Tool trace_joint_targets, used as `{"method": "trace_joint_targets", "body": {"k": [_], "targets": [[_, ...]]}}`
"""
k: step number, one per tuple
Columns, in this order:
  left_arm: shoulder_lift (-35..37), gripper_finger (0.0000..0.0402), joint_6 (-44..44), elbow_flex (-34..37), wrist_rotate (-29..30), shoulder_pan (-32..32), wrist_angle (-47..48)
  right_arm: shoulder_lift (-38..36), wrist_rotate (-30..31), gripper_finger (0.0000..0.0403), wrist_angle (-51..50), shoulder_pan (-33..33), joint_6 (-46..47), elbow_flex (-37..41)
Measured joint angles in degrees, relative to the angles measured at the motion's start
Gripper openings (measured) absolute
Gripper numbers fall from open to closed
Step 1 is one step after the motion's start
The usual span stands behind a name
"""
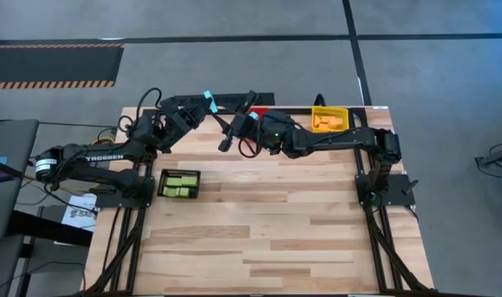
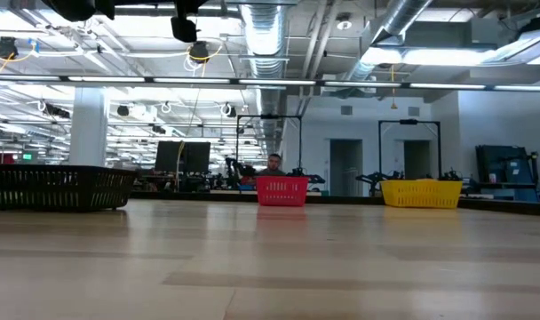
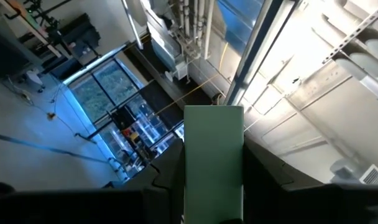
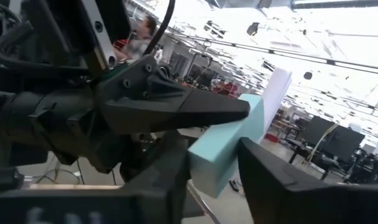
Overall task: Sort & place blocks by color
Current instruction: Put the blue block into the red bin
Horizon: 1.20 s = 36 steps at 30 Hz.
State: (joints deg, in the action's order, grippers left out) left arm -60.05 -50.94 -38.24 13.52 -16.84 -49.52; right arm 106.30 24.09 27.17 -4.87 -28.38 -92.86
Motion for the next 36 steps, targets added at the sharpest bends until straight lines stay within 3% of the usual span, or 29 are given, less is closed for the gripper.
{"method": "trace_joint_targets", "body": {"k": [6, 13, 17, 24, 27, 30, 33, 36], "targets": [[0.00, 0.0094, -0.22, 0.00, 0.44, -0.04, -0.05, -0.15, 2.26, 0.0075, -0.10, 0.49, -2.52, 0.00], [0.04, 0.0096, 0.53, 0.00, -2.36, -0.09, 0.00, -0.31, 7.78, 0.0055, -0.34, 1.84, -9.08, 0.00], [0.07, 0.0162, 5.58, 0.02, -6.30, -0.09, 1.38, -3.18, 7.03, 0.0053, -8.09, 2.00, -9.94, 0.02], [2.20, 0.0305, 10.92, 0.02, -20.23, -3.84, 12.70, -12.57, 3.24, 0.0043, -30.60, -1.46, 4.39, 0.07], [5.15, 0.0331, 12.64, -0.22, -24.32, -6.60, 25.51, -16.53, -2.77, 0.0042, -43.06, -5.67, 13.12, 0.06], [8.51, 0.0337, 15.86, -1.30, -25.19, -8.22, 38.85, -18.87, -15.32, 0.0042, -49.48, -11.69, 21.90, 1.90], [11.79, 0.0333, 19.64, -1.40, -22.85, -8.44, 48.15, -18.98, -26.75, 0.0042, -48.84, -17.37, 25.87, 6.37], [14.90, 0.0326, 21.55, -1.40, -20.32, -7.58, 54.18, -18.72, -31.17, 0.0042, -46.27, -21.59, 28.90, 11.89]]}}
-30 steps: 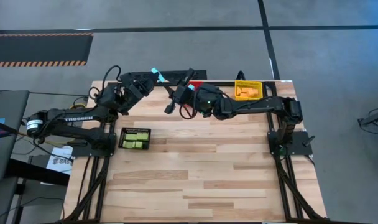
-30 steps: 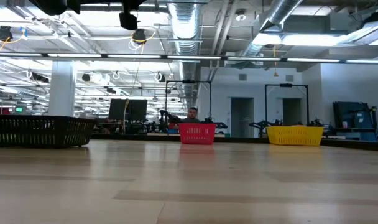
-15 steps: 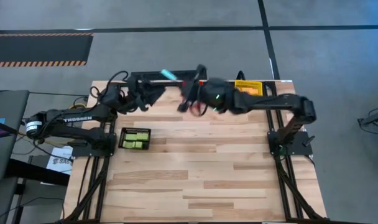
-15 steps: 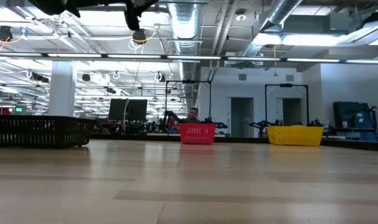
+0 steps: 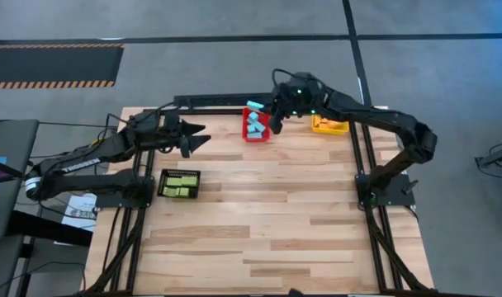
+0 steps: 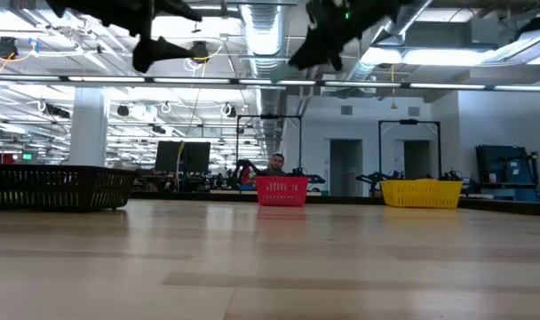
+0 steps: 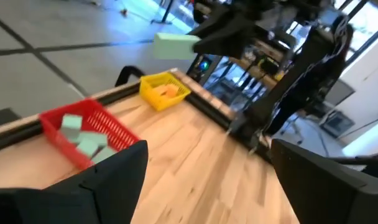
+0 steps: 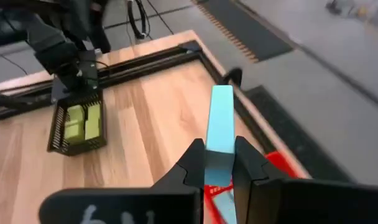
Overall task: Sort & place blocks by color
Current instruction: Put the blue block into the red bin
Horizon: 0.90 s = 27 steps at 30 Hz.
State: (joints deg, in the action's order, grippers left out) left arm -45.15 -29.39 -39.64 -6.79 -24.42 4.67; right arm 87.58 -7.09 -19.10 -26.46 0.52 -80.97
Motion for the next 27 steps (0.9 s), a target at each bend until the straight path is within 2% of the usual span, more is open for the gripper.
{"method": "trace_joint_targets", "body": {"k": [2, 4, 7, 15, 22, 27], "targets": [[1.62, 0.0319, 0.07, 0.00, 1.26, 0.63, 3.02, 1.51, -2.27, 0.0042, 3.13, -1.84, 2.42, 3.01], [3.12, 0.0311, 0.05, 0.00, 2.25, 1.33, 5.38, 3.48, -5.07, 0.0041, 1.04, -3.97, 4.80, 4.97], [4.37, 0.0299, -0.17, -0.02, 3.89, 2.34, 6.50, 7.38, -4.40, 0.0040, 0.34, -5.42, 9.92, 4.46], [4.69, 0.0272, 0.23, 0.00, 5.71, 2.92, 6.64, 17.50, 8.00, 0.0040, -6.20, -2.92, 23.10, -0.66], [4.73, 0.0263, 0.62, 0.00, 5.56, 3.01, 6.70, 23.28, 27.69, 0.0040, -10.45, -0.50, 26.49, -6.63], [4.70, 0.0263, 0.73, 0.00, 5.12, 3.12, 7.06, 25.19, 30.35, 0.0040, -8.88, -1.01, 27.77, -8.22]]}}
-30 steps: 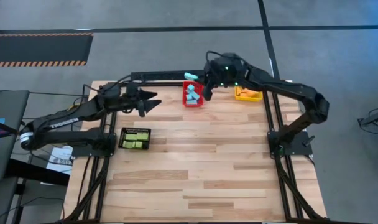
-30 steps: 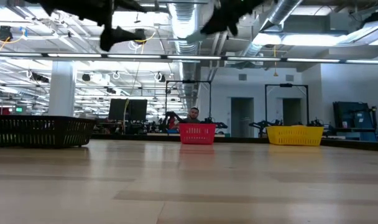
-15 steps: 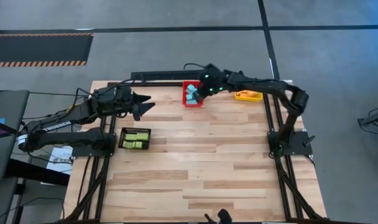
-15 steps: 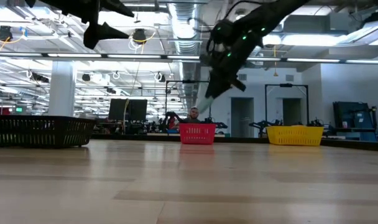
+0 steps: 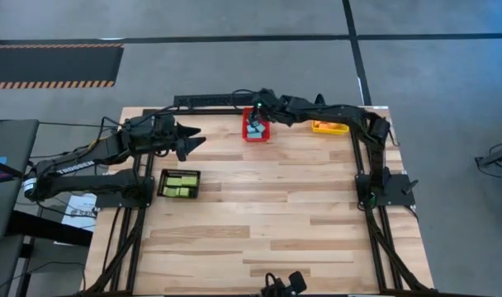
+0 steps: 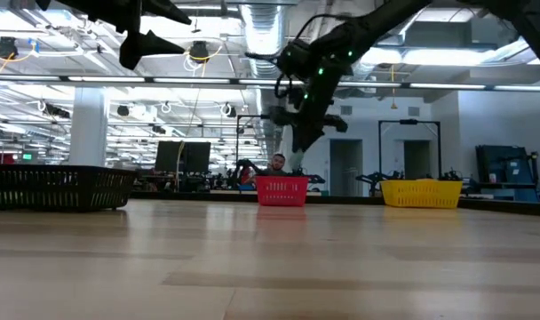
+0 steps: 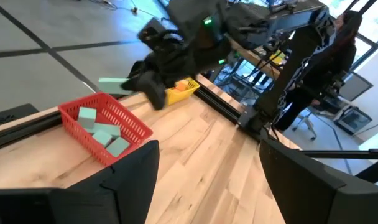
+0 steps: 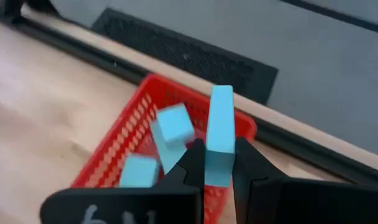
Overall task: Sort & place blocks by color
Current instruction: Put the blue block into the red bin, then return to Home Position
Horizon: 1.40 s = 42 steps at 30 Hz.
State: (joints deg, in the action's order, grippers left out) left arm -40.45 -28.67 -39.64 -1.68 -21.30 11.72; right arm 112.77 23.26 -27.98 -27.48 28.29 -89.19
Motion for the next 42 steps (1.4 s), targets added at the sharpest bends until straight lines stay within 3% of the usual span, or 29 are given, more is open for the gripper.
{"method": "trace_joint_targets", "body": {"k": [16, 27, 33, 42], "targets": [[0.02, 0.0263, 1.05, 0.00, -1.00, 0.09, 0.92, 5.03, -2.29, 0.0047, 1.13, -0.29, 3.46, 0.15], [0.02, 0.0263, 1.34, 0.00, -3.65, 0.17, 0.35, 5.46, -4.14, 0.0138, 1.93, -0.30, 3.22, 0.11], [0.56, 0.0263, 1.51, 0.00, -5.30, 0.17, -0.25, 4.62, -9.50, 0.0185, 2.45, -0.89, 2.94, 0.10], [5.19, 0.0263, 6.94, 0.04, -6.67, 0.09, -3.36, -8.39, -12.88, 0.0224, -2.58, -0.41, -1.21, 0.10]]}}
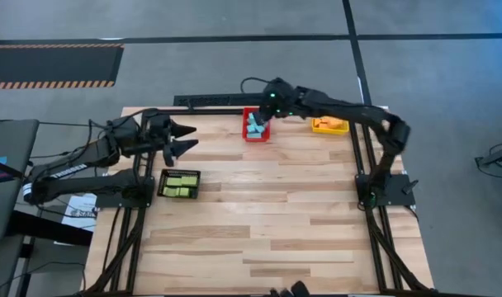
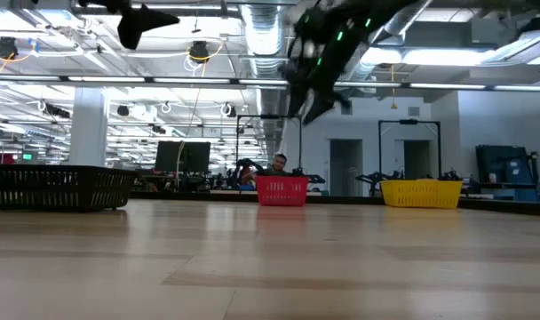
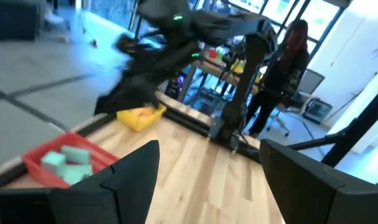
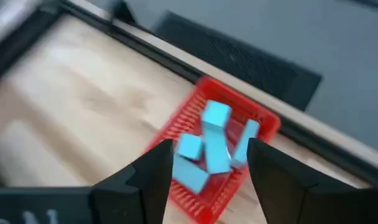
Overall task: Sort & place blocks by color
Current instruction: Return to Home Position
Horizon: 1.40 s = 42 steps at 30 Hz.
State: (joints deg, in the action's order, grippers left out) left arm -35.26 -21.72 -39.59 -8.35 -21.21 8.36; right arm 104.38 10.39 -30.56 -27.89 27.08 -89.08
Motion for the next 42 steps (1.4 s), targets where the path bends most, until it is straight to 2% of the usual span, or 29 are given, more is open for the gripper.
{"method": "trace_joint_targets", "body": {"k": [4, 8, 12, 17, 23, 27, 32, 38, 42], "targets": [[1.30, 0.0263, 3.38, -0.02, -0.02, -0.03, -0.17, -8.07, 0.01, 0.0222, -3.27, 3.22, -4.77, 0.79], [1.28, 0.0263, 6.77, -0.02, -0.10, -0.02, -0.36, -17.65, -0.02, 0.0209, -2.81, 7.63, -7.12, 6.35], [0.97, 0.0263, 7.79, -0.02, -1.40, -0.04, -0.28, -28.47, -3.89, 0.0187, 2.48, 11.63, -9.16, 16.63], [3.46, 0.0252, 9.12, 1.92, -1.55, 1.16, -0.09, -42.35, -10.12, 0.0148, 18.31, 14.84, -9.67, 33.49], [9.08, 0.0183, 6.75, 8.15, 5.53, 5.34, -2.85, -56.14, -13.32, 0.0087, 35.95, 16.09, -10.66, 52.07], [11.31, 0.0110, 5.85, 11.40, 11.16, 7.32, -3.01, -64.25, -16.13, 0.0049, 41.29, 15.13, -10.61, 60.66], [11.71, 0.0013, 4.45, 14.81, 12.37, 9.34, -3.72, -71.14, -19.03, 0.0008, 46.42, 14.35, -10.62, 67.90], [12.58, 0.0002, 2.96, 19.04, 16.86, 13.14, -8.53, -78.77, -19.56, 0.0018, 45.33, 14.13, -8.63, 74.58], [13.95, 0.0000, 1.76, 21.52, 20.97, 16.31, -10.04, -84.09, -19.53, 0.0010, 45.83, 14.13, -6.13, 79.94]]}}
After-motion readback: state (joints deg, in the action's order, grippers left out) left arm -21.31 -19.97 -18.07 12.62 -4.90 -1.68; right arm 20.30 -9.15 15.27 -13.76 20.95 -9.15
